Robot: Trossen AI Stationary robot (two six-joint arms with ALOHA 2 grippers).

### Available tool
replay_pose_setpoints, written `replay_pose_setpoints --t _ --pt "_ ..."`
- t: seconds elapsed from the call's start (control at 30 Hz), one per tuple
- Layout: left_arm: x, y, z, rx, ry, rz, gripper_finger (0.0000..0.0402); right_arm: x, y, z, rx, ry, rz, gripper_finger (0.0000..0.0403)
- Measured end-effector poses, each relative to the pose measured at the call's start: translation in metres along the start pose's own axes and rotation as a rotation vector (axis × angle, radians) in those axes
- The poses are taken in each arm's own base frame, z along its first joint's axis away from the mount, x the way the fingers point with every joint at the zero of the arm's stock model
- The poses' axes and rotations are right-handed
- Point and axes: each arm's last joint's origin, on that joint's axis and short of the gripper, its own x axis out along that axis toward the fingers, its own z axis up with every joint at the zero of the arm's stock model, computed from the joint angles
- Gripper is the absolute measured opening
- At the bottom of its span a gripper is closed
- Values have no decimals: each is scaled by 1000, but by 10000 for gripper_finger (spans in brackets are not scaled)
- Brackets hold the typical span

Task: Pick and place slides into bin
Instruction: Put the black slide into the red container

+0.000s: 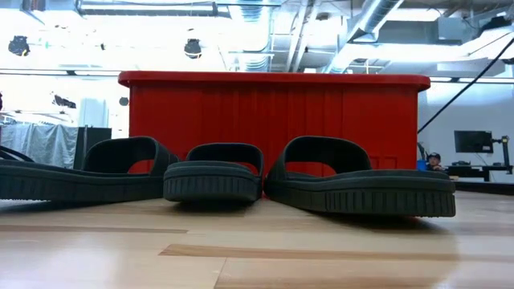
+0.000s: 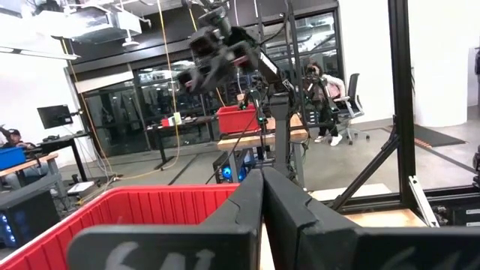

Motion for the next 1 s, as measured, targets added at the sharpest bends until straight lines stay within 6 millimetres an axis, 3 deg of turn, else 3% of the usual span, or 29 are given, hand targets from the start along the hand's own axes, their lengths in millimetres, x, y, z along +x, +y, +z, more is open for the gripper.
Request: replay_pose_setpoints --t 0.3,0.43,0.63,1.0 --pt "0 0 0 1 0 0 0 -15 39 -5 -122 -15 201 127" --pt "0 0 0 1 1 0 0 -16 47 -16 -140 12 229 127" --pt "0 0 0 1 1 0 0 -20 44 -51 -91 5 173 127" --pt "0 0 -2 4 22 -4 0 -14 33 -134 56 -248 251 127"
